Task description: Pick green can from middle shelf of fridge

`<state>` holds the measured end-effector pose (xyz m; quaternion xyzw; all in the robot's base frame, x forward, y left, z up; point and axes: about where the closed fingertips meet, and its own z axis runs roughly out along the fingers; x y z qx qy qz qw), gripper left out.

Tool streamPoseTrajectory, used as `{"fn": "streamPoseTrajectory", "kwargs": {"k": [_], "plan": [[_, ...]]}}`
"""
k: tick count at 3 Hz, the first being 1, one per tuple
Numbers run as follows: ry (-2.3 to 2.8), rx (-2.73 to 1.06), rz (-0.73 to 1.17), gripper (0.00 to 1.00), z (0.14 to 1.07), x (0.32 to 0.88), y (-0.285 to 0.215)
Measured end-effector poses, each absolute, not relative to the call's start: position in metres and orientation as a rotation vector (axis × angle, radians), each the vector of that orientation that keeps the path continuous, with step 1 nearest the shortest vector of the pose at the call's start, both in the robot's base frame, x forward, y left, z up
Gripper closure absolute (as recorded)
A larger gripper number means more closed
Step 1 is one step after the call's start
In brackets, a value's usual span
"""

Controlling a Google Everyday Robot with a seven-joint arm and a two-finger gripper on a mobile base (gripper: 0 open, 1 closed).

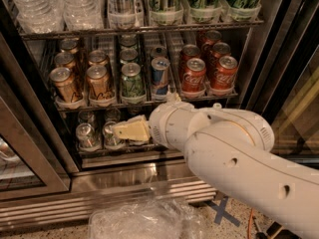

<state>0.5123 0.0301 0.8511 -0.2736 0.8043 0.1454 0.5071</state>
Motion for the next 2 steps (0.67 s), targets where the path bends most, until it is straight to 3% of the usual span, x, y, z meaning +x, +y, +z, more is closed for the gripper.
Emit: {"fn": "streamPoseTrajectory", "kwargs": {"k": [2], "plan": [[1.93, -0.645, 0.37, 0.0, 0.8527, 0.5142, 0.0344]]}}
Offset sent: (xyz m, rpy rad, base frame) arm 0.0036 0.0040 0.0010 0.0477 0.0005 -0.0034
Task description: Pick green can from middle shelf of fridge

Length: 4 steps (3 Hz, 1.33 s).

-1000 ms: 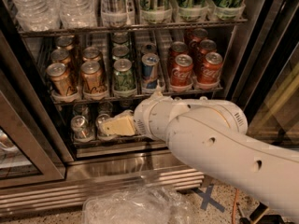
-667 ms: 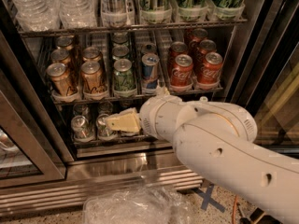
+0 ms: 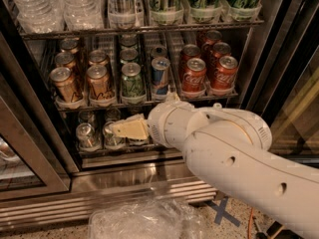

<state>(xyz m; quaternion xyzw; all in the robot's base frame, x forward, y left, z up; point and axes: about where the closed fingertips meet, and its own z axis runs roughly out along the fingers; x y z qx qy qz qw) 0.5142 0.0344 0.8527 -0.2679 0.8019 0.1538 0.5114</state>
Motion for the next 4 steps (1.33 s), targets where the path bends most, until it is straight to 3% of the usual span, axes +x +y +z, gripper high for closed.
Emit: {"fn": "streamPoseTrajectory", "kwargs": {"k": [2, 4], "plan": [[1.825, -0.672, 0.427, 0.0, 0.861, 0.523, 0.067], [1.816, -0.703, 0.387, 0.0, 0.852, 0.53, 0.058]]}}
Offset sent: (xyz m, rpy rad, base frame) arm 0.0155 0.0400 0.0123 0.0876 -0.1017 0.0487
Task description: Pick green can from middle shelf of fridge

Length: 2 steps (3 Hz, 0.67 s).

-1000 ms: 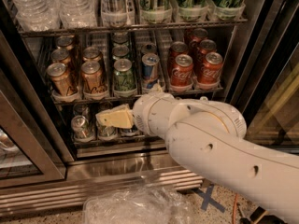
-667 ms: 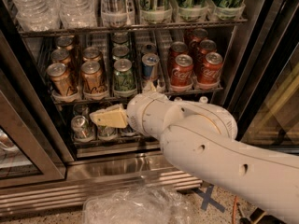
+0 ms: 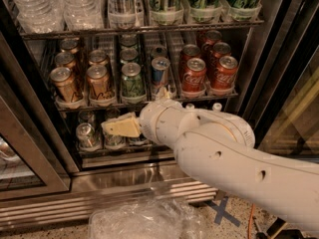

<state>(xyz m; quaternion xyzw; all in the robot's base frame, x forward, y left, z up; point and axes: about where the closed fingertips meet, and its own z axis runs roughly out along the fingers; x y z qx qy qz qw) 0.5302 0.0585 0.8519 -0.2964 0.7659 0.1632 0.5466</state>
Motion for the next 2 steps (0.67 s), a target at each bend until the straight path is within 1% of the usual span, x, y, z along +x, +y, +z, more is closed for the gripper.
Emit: {"fn": "streamPoseTrajectory", "kwargs": {"k": [1, 2], "plan": [[1.806, -0.722, 0.316, 0.0, 0.8401, 0.5448, 0.0401], [1.802, -0.709, 0.321, 0.0, 0.8416, 0.5446, 0.0404]]}}
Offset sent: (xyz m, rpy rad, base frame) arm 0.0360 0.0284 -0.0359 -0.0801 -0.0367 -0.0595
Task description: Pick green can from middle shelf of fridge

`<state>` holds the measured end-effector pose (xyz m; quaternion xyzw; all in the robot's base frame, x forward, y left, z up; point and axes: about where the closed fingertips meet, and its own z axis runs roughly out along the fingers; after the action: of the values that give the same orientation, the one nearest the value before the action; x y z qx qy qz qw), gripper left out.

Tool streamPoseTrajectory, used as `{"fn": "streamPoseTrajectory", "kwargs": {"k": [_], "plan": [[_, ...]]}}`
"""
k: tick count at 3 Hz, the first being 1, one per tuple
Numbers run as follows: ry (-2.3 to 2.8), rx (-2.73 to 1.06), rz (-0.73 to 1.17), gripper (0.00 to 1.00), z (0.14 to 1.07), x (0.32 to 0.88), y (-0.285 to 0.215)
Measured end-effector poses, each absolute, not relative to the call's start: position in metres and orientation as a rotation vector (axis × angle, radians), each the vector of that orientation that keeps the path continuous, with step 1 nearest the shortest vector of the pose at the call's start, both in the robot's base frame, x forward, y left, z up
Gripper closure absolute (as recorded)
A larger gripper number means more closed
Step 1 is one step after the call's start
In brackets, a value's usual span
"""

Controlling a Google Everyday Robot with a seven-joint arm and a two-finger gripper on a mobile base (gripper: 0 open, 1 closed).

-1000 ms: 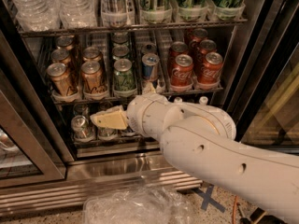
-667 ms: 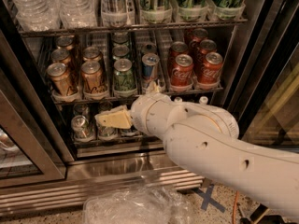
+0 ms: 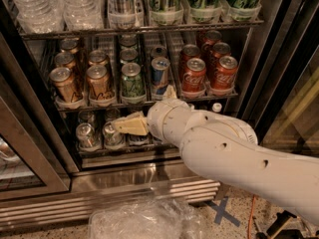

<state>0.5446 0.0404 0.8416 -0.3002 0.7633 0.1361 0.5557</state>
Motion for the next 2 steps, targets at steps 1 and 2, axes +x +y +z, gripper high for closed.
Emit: {"fn": "streamPoseTrajectory", "kwargs": {"k": [1, 2], "plan": [[1.778, -0.695, 0.341, 0.0, 0.841, 0.55, 0.051], [1.744, -0.692, 0.352, 0.09, 0.841, 0.556, 0.063]]}}
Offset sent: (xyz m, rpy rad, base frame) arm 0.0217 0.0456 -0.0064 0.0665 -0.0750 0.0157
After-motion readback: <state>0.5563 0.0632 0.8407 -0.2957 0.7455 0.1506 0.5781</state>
